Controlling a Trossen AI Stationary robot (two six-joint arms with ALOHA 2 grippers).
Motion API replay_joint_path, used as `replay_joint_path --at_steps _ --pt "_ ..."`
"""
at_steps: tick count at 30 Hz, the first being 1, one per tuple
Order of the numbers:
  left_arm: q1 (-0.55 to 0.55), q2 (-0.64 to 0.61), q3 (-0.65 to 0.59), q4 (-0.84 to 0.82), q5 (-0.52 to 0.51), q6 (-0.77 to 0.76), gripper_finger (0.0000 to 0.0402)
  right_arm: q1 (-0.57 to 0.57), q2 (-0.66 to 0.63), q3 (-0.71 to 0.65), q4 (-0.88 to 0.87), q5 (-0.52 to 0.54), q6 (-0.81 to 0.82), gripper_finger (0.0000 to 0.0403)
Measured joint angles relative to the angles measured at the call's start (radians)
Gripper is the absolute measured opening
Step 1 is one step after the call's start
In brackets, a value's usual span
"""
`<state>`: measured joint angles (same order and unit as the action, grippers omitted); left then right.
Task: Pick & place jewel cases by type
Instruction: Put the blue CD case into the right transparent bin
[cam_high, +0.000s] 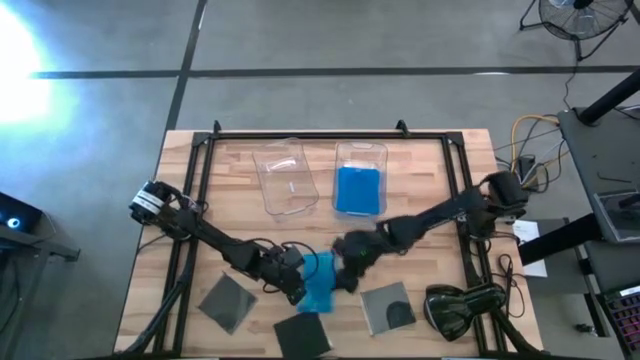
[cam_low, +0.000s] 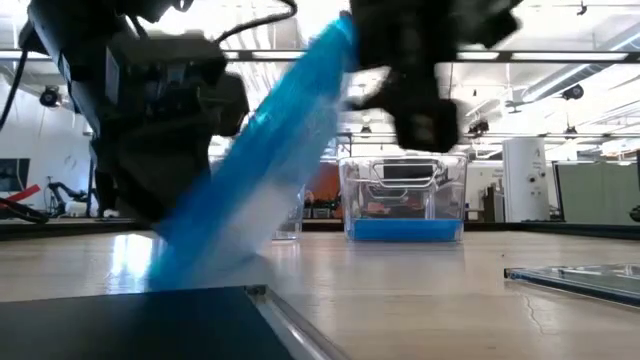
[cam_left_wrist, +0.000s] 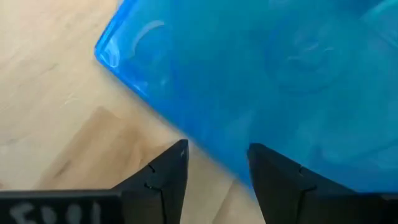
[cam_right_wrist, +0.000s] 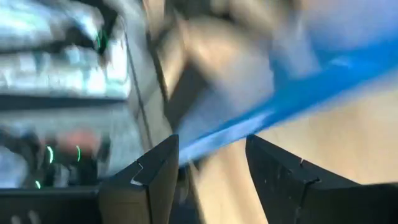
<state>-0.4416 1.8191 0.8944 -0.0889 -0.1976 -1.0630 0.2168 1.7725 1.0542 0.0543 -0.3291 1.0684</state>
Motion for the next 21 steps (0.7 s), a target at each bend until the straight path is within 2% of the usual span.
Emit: replay_joint_path --at_steps 4,8,11,18,21 --pt "0.0 0.001 -0.015 0.016 -0.01 -0.009 0.0147 0.002 0.01 0.025 -0.015 0.113 -0.002 0.0183" --pt "0.0 0.001 -0.015 0.027 -0.025 -0.013 0.0147 0.011 0.014 0.022 -0.037 0.146 0.057 0.0183" --pt "0.0 0.002 -0.015 0.036 -0.082 -0.017 0.0147 0.001 0.025 0.016 -0.06 0.187 0.069 0.0183" --pt "0.014 0.002 -0.016 0.074 -0.125 -0.022 0.0147 0.002 0.054 0.017 -0.03 0.168 0.145 0.0182" --pt "0.017 0.002 -0.015 0.081 -0.129 -0.022 0.0147 -0.004 0.054 0.016 -0.04 0.169 0.159 0.0168"
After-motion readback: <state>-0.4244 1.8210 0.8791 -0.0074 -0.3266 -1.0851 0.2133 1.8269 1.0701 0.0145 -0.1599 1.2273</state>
